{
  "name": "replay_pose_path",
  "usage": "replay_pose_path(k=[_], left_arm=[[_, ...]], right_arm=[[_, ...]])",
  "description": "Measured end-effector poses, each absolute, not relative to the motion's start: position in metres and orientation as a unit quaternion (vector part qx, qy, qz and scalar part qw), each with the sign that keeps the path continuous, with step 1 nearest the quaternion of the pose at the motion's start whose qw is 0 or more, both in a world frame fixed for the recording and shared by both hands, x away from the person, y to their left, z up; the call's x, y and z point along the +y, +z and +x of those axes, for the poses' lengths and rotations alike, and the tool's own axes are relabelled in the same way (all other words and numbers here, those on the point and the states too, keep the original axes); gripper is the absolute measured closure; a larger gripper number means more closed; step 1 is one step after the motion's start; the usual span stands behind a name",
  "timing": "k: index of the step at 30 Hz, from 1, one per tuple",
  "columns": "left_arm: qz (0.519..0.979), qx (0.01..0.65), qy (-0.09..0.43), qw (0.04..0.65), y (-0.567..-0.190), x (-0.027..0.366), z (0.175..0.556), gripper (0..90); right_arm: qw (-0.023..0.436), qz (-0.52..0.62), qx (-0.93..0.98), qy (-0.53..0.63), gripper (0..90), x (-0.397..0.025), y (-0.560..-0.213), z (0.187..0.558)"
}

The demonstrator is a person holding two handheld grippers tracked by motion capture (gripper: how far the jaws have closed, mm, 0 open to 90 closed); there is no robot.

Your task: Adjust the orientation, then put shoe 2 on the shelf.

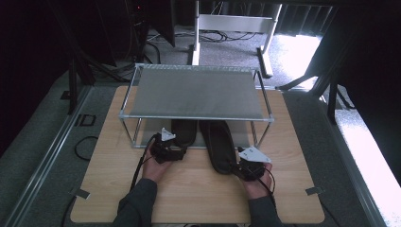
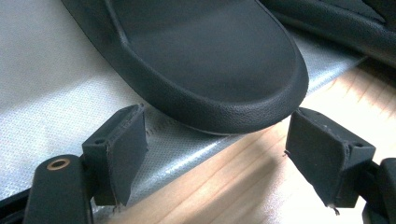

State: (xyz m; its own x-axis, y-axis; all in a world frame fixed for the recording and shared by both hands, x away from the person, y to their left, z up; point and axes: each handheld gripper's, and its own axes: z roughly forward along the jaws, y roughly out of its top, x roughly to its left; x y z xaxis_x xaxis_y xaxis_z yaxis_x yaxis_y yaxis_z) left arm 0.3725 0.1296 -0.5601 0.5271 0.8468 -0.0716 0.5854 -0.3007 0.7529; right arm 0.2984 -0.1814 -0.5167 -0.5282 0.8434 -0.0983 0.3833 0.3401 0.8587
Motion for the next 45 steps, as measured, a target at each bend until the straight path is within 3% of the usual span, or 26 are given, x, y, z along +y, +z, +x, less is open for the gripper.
replay_pose_path(k=[15,25,31,35,45], left_arm=[[0.788,0.455,0.172,0.378,-0.560,0.130,0.372,21.1],[0.788,0.455,0.172,0.378,-0.560,0.130,0.372,21.1],[0.788,0.454,0.173,0.378,-0.560,0.130,0.372,21.1],[0.788,0.455,0.173,0.378,-0.560,0.130,0.372,21.1],[0.788,0.455,0.172,0.378,-0.560,0.130,0.373,21.1]], right_arm=[[0.219,0.381,0.797,0.415,33.1,-0.197,-0.521,0.263],[0.209,0.375,0.812,0.394,30.3,-0.197,-0.532,0.256],[0.211,0.384,0.809,0.392,33.1,-0.196,-0.535,0.261],[0.207,0.383,0.810,0.394,41.4,-0.194,-0.535,0.267],[0.203,0.376,0.813,0.395,45.1,-0.188,-0.536,0.271]])
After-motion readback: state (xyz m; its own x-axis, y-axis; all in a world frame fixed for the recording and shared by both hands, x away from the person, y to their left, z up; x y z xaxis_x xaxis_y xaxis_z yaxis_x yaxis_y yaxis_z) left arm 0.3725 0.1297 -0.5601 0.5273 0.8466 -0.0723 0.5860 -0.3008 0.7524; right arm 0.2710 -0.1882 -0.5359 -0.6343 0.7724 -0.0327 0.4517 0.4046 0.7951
